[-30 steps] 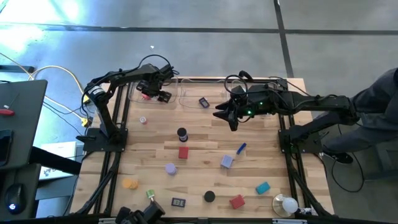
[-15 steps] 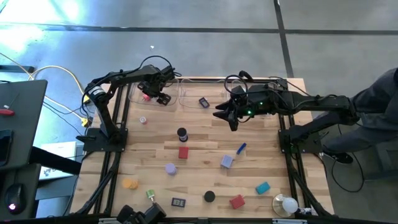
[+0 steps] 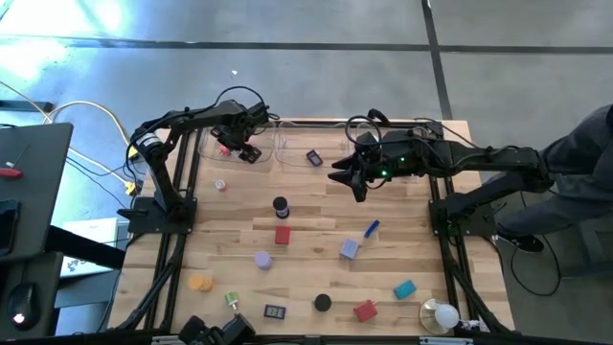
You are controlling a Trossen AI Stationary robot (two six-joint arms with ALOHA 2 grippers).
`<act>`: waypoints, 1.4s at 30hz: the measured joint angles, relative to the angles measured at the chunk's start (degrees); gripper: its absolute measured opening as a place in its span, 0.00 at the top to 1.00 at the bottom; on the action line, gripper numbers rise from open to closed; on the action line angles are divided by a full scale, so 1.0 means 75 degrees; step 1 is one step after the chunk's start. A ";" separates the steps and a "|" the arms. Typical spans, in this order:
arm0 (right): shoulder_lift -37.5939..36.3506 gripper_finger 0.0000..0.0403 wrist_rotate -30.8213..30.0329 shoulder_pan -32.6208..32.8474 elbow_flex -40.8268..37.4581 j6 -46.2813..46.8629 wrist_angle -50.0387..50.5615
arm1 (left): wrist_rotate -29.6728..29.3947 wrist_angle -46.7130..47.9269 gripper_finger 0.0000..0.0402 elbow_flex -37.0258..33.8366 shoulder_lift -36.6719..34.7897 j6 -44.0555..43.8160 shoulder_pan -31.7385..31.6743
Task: Pick & Place Office items
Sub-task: Put the white charger adapter into the left transparent bin
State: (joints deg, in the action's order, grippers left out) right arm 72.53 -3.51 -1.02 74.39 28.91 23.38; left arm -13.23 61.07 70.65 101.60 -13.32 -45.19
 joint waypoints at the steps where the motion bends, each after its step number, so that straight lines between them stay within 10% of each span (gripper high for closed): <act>1: 0.0000 0.57 0.0000 0.0000 0.0000 -0.0033 0.0000 | 0.0018 -0.0005 0.38 0.0000 0.0000 0.0030 0.0000; 42: 0.0000 0.57 0.0145 0.0001 0.0000 -0.0492 0.0000 | 0.0855 -0.0397 0.38 0.0000 0.0000 0.0600 -0.0038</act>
State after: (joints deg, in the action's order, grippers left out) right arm 72.53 -2.42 -1.01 74.39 25.21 23.38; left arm -6.82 58.09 70.65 101.60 -8.82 -45.47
